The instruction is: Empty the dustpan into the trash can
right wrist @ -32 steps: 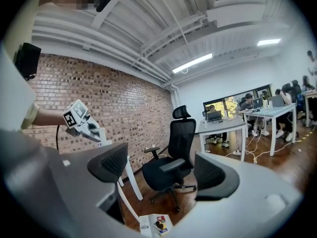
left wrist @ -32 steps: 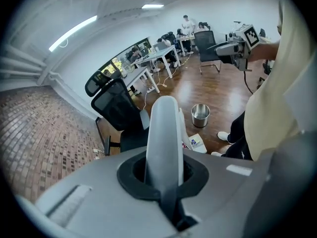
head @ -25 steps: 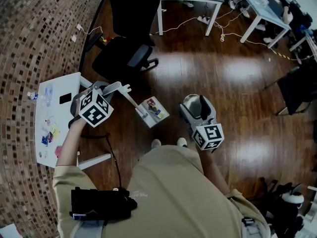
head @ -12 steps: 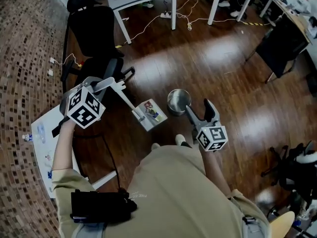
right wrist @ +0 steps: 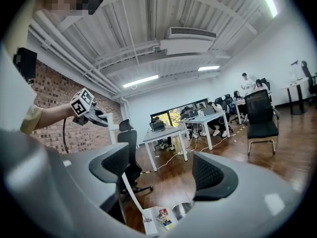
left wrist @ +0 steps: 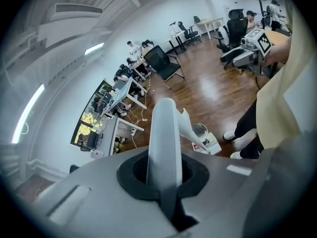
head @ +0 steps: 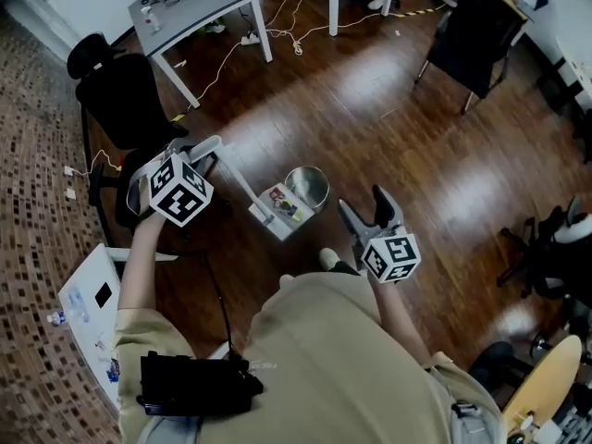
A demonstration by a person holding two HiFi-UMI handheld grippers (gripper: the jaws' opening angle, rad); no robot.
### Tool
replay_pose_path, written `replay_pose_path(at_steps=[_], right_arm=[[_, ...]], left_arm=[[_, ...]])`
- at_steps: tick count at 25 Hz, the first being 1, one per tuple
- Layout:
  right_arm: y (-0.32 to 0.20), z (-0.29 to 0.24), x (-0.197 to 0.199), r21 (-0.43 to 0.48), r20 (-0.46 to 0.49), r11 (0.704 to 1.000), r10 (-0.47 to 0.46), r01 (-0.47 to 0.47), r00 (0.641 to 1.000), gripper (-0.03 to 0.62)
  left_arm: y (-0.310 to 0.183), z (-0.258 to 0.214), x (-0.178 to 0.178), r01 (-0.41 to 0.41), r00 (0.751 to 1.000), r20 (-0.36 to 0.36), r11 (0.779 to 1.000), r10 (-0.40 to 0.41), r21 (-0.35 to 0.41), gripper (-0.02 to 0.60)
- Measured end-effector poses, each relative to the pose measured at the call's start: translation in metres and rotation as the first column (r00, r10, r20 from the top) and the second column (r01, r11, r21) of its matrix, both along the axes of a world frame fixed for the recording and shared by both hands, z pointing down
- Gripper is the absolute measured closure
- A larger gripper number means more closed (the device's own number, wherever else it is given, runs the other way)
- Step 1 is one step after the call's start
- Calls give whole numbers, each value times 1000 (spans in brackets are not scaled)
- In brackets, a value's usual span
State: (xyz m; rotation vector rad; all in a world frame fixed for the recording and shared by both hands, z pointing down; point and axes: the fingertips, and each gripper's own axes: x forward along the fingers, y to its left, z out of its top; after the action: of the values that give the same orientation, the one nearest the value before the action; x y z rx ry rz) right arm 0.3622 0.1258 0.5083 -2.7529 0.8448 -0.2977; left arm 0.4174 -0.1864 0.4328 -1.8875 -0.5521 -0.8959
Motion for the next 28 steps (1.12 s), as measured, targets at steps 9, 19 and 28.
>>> replay_pose_path(at_steps=[9, 19, 28], right_arm=[[58, 10, -4, 10, 33, 992, 122, -122, 992, 208], [82, 30, 7, 21, 92, 989, 146, -148, 985, 210], [106, 34, 39, 5, 117, 985, 171, -173, 978, 210]], left_arm=[[49, 36, 68, 18, 999, 48, 1000, -18, 10, 581], [115, 45, 169, -71, 995, 83, 991, 61, 118, 581], [186, 69, 317, -146, 989, 68, 930, 131, 337, 581]])
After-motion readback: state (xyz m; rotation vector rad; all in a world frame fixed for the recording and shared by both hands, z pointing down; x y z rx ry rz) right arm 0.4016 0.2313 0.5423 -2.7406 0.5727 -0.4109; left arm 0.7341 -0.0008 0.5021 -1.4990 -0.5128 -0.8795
